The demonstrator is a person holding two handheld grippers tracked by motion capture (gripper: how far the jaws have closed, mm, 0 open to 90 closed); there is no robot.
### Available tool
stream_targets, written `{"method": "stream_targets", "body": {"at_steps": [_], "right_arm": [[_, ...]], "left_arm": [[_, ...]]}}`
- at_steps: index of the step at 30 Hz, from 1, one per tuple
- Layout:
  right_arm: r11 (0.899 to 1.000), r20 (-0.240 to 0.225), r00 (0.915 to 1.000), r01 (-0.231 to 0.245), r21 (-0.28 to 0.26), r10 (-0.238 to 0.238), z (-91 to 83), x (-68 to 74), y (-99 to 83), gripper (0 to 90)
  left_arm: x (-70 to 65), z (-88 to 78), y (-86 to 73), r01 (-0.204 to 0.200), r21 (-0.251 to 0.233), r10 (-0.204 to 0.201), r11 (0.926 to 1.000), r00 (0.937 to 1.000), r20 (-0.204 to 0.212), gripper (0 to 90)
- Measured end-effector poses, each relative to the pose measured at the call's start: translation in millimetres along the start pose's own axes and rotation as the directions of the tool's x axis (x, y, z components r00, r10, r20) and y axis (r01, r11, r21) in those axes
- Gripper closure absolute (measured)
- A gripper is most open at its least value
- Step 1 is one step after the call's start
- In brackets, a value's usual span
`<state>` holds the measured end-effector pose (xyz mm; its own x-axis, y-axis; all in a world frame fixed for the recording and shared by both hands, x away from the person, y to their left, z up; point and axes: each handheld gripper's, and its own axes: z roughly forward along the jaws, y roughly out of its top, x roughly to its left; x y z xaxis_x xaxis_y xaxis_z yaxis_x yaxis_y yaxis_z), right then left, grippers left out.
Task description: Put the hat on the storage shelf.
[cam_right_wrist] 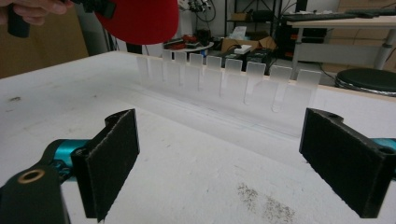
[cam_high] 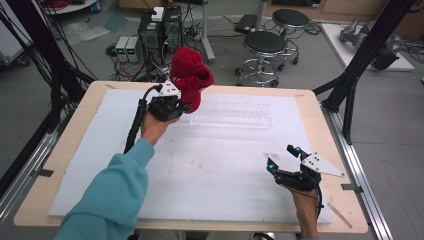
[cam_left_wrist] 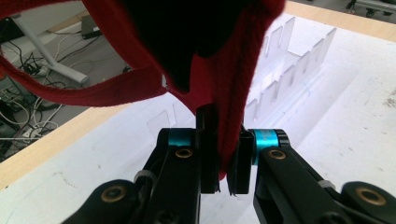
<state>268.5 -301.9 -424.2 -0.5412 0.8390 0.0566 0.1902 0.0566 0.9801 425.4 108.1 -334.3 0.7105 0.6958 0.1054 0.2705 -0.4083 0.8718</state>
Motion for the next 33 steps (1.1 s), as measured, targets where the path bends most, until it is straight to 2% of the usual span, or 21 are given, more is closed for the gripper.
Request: {"method": "stream_targets", "body": {"at_steps": [3,5,8,13,16,26,27,33], "right_arm": [[1.0,0.009,0.9999,-0.004,-0.005,0.004,2.5,-0.4,-5.2,11.0],[1.0,0.022,0.9997,-0.009,0.012,0.009,4.1,-0.1,-7.1,11.0],[1.0,0.031,0.9995,0.01,0.011,-0.01,6.0,3.2,-7.5,11.0],[1.0,0.014,0.9999,0.005,0.006,-0.005,10.3,4.6,-9.2,11.0],[0.999,0.023,0.9997,-0.009,0.033,0.008,12.3,5.4,-11.0,11.0],[1.0,0.049,0.9988,-0.001,0.026,0.0,7.8,3.1,-9.9,10.9],[1.0,0.06,0.9981,0.011,0.018,-0.012,6.2,2.1,-9.5,11.0],[1.0,0.075,0.9972,0.001,0.018,-0.002,5.5,2.5,-9.6,10.9]], "left_arm": [[-1.5,5.4,-2.6,-0.007,0.032,0.008,0.9995,0.9999,-0.015,85.1],[-3.1,8.8,-4.5,-0.011,0.035,0.012,0.9993,0.9996,-0.027,85.1],[-5.0,11.6,-5.1,-0.019,0.036,0.02,0.9992,0.9993,-0.03,85.1],[-6.1,15.9,-6.7,-0.031,0.054,0.034,0.998,0.9982,-0.049,85.1],[-5.2,17.0,-8.4,-0.016,0.048,0.019,0.9987,0.9987,-0.048,85.1],[-6.7,20.6,-8.4,-0.004,0.042,0.006,0.9991,0.998,-0.062,85.1],[-6.8,20.8,-8.3,-0.007,0.044,0.01,0.999,0.9979,-0.065,85.1],[-8.3,24.0,-8.0,-0.003,0.046,0.007,0.999,0.9968,-0.08,85.1]]}}
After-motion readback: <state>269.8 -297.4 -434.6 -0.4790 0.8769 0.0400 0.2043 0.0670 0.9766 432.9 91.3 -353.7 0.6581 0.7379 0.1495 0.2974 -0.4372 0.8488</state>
